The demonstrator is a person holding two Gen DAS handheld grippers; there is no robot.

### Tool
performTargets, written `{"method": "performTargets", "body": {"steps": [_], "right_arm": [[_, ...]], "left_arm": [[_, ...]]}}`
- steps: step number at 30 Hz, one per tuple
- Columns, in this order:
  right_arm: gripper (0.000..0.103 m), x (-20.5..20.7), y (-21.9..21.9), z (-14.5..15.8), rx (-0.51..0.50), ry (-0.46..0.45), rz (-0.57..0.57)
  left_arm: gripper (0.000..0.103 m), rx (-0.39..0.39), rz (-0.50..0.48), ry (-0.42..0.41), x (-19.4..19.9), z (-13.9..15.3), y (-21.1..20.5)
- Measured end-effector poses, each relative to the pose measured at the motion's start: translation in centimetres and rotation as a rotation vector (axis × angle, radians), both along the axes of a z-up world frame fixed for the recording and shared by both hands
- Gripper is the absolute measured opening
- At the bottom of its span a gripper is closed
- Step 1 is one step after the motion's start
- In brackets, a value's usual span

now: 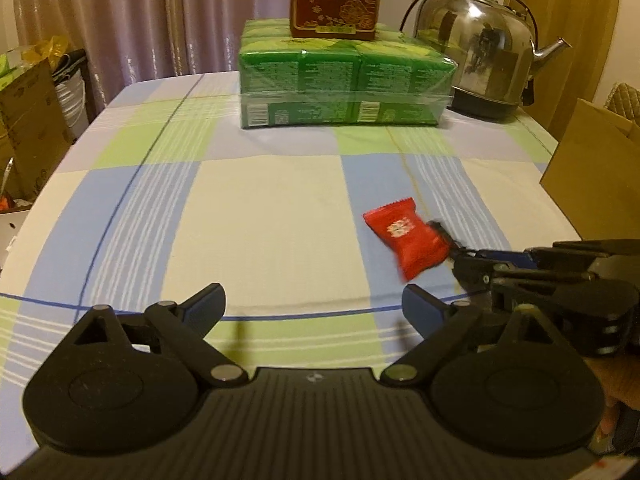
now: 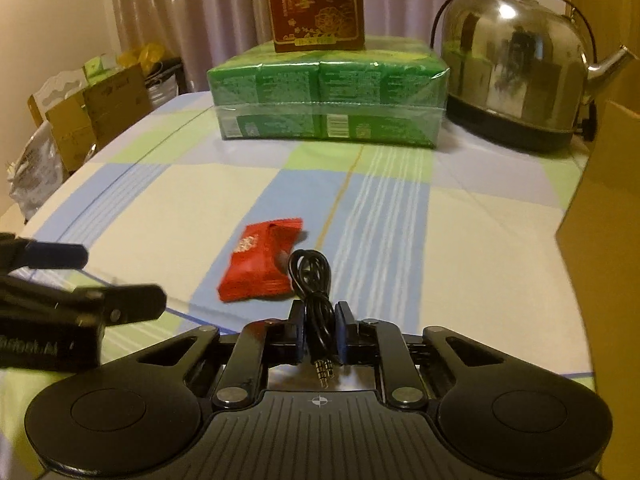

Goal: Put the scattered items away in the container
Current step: 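Grasp the black cable with right tool while left tool grasps the red candy packet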

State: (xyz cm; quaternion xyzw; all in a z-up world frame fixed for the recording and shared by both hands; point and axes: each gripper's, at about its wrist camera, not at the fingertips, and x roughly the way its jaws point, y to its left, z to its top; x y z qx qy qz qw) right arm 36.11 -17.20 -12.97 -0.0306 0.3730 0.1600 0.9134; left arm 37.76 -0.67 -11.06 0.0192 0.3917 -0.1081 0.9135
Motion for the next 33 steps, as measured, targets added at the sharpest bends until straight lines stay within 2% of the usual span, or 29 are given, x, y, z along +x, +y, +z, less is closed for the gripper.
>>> {"method": "performTargets", "body": {"steps": [8, 16, 22, 23, 27, 33], "right_arm": [[0.011, -0.1, -3.2, 1.0, 0.014, -0.024, -0.062], [0.011, -0.8, -4.2, 1.0, 0.032, -0.015, -0.069], [0.011, -1.3, -4.4, 0.9, 0.041, -0.003, -0.062], [0.011, -1.5, -4.3, 0.9, 0.041, -0.001, -0.058], [0.011, -3.4, -4.3, 1.3, 0.045, 0.013, -0.044], [0.011, -9.3, -4.9, 1.9, 0.048, 0.05, -0.034]], "left_arm": [[0.085, -0.042, -0.047, 0.015, 2.2, -0.7, -3.3], [0.054, -0.025, -0.078, 0.011, 4.8, -1.6, -7.7], [0.028, 0.028, -0.058, 0.011, 5.4, -2.3, -8.4], [0.028, 0.027, -0.059, 0.015, 5.3, -2.2, -8.2], [0.025, 0.036, -0.077, 0.03, 3.6, -2.0, -7.4], [0.025, 0.041, -0.109, 0.062, -4.0, -1.2, -6.0]]}}
